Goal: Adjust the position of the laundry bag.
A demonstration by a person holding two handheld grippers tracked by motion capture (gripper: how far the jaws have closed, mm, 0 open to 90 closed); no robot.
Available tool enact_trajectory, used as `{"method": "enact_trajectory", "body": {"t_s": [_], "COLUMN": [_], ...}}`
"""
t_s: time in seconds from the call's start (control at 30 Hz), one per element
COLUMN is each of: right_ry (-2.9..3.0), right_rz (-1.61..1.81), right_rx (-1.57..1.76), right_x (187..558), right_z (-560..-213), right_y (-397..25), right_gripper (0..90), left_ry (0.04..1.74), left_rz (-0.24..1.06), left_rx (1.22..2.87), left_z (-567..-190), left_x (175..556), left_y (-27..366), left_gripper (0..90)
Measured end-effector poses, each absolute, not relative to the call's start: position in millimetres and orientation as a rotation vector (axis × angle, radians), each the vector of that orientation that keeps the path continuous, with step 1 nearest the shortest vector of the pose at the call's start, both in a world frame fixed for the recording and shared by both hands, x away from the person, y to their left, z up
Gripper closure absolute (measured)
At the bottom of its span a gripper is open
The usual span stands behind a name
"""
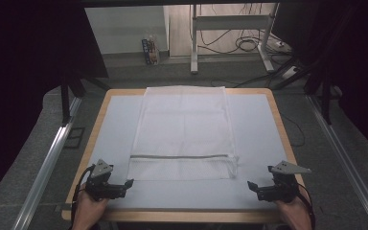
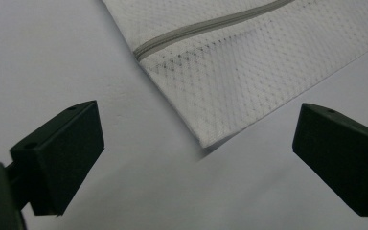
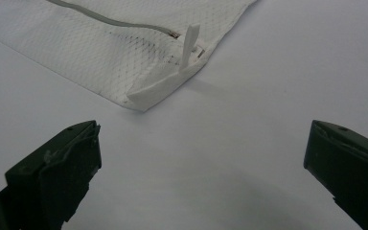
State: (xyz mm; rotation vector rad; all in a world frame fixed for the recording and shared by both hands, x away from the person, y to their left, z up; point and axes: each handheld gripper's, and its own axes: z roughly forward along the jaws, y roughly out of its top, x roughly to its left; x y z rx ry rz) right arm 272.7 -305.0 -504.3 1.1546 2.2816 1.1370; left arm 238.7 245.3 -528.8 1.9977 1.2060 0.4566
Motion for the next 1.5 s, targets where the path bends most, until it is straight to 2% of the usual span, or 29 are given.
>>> {"method": "enact_trajectory", "body": {"t_s": [0.17, 0.3, 0.8, 1.1, 1.5], "right_ry": [2.287, 2.306, 2.339, 2.310, 2.299], "right_rz": [1.141, 1.109, 1.081, 1.117, 1.116], "right_rx": [1.148, 1.131, 1.088, 1.085, 1.083], "right_x": [273, 274, 275, 276, 283], "right_z": [-505, -505, -506, -503, -500], "right_y": [-306, -304, -300, -296, -286], "right_gripper": [0.0, 0.0, 0.0, 0.0, 2.4], "left_ry": [1.200, 1.172, 1.183, 1.117, 1.114], "left_rz": [0.458, 0.518, 0.446, 0.420, 0.390], "left_rx": [2.017, 2.041, 2.008, 2.023, 1.937], "left_z": [-530, -531, -530, -535, -533], "left_x": [239, 239, 241, 245, 252], "left_y": [243, 241, 246, 247, 246], "left_gripper": [2.6, 4.9, 9.1, 8.4, 5.0]}}
